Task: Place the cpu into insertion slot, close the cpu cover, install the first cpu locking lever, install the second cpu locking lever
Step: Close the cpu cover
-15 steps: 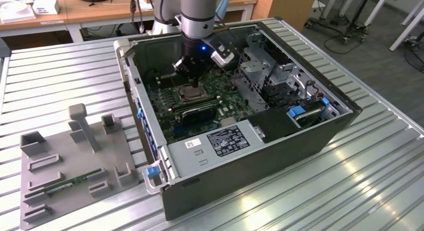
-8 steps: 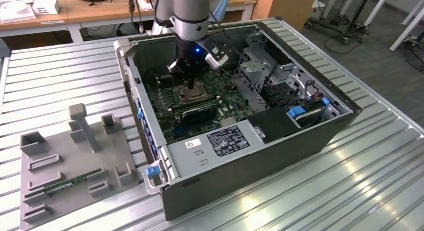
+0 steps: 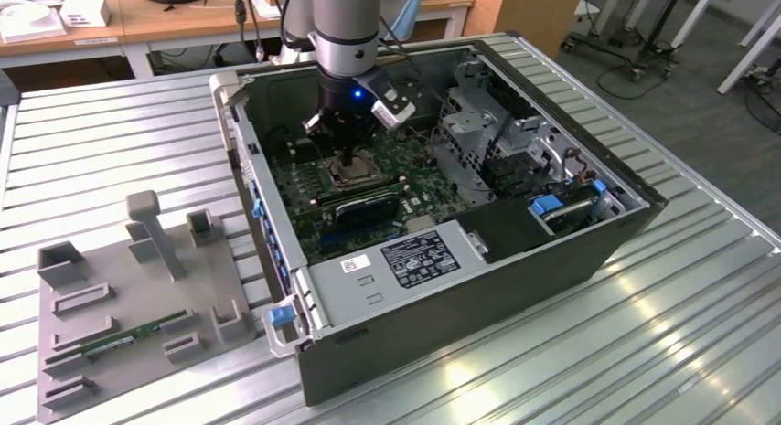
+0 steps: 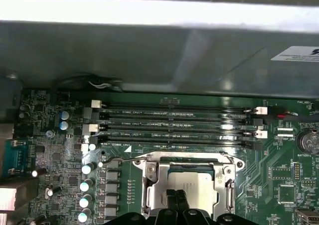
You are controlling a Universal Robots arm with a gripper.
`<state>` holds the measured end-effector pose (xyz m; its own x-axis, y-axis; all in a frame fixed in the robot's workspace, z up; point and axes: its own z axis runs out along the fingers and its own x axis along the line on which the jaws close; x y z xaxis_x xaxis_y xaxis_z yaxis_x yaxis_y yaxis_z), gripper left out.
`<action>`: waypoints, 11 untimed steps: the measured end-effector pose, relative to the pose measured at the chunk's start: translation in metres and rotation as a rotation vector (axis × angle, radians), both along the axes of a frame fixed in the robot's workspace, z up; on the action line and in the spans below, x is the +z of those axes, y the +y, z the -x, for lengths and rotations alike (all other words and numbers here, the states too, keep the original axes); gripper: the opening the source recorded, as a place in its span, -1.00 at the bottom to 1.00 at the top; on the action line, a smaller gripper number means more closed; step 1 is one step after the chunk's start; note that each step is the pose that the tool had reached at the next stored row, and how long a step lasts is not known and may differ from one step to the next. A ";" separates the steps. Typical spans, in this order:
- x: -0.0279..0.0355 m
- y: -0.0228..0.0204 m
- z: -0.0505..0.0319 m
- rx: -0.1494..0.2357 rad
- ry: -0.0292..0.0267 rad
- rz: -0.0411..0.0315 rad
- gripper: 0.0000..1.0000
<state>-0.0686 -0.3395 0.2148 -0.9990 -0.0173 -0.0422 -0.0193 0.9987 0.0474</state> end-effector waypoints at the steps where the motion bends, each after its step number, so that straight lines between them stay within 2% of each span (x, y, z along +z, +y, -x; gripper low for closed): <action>1: 0.0000 0.0000 0.0001 0.000 0.0000 0.0000 -0.79; 11: -0.0004 0.0000 0.0029 0.000 -0.0001 -0.0001 -0.79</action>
<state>-0.0715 -0.3395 0.2144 -0.9990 -0.0171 -0.0423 -0.0191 0.9987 0.0474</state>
